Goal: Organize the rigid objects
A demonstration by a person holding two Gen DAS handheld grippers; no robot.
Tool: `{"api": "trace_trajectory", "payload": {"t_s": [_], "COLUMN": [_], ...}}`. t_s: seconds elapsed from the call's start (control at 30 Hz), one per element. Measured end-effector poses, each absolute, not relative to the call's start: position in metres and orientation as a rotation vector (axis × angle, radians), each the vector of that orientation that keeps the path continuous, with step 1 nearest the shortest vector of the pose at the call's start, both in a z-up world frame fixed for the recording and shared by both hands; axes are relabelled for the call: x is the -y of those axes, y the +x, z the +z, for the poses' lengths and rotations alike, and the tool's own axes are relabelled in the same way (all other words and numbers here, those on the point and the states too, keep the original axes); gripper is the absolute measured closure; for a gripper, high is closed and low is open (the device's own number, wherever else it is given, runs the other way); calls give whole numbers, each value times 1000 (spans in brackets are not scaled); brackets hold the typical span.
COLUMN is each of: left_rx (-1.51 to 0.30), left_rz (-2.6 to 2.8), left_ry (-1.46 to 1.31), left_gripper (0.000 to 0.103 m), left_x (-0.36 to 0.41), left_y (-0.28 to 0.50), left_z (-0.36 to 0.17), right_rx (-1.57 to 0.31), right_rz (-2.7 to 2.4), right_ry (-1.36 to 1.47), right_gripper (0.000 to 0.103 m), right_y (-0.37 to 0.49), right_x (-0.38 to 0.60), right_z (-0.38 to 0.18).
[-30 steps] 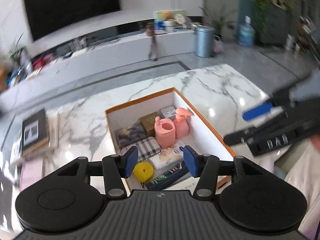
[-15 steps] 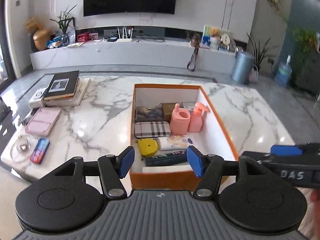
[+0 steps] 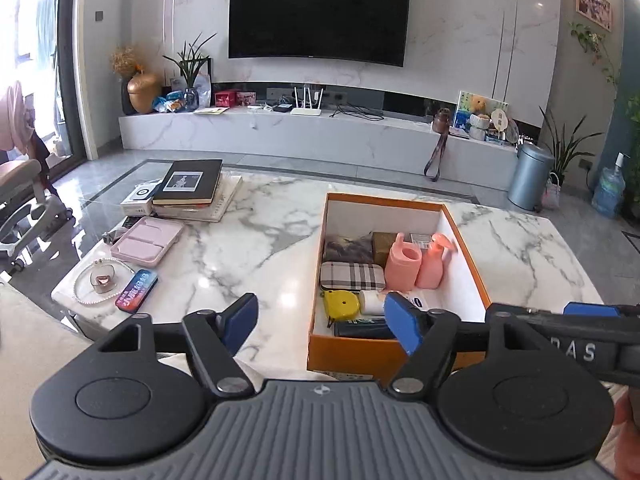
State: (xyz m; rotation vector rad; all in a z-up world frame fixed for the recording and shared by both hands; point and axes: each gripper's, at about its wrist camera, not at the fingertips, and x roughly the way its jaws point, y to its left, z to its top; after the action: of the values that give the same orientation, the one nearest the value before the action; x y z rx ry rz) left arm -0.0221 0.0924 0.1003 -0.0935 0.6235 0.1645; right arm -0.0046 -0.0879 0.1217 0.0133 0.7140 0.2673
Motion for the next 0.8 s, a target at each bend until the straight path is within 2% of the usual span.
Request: {"api": "trace_trajectory", "payload": {"t_s": [0.8], "left_rx": [-724], "left_rz": [128], "left_ry": [-88], "left_gripper": [15], "left_x": [-61], "left_y": [26], "left_z": [49], "right_rx": [-839], "right_rz": [162], "right_ry": [22], "right_gripper": [17], "right_y": [48], "right_x": [108], "right_z": [64]}}
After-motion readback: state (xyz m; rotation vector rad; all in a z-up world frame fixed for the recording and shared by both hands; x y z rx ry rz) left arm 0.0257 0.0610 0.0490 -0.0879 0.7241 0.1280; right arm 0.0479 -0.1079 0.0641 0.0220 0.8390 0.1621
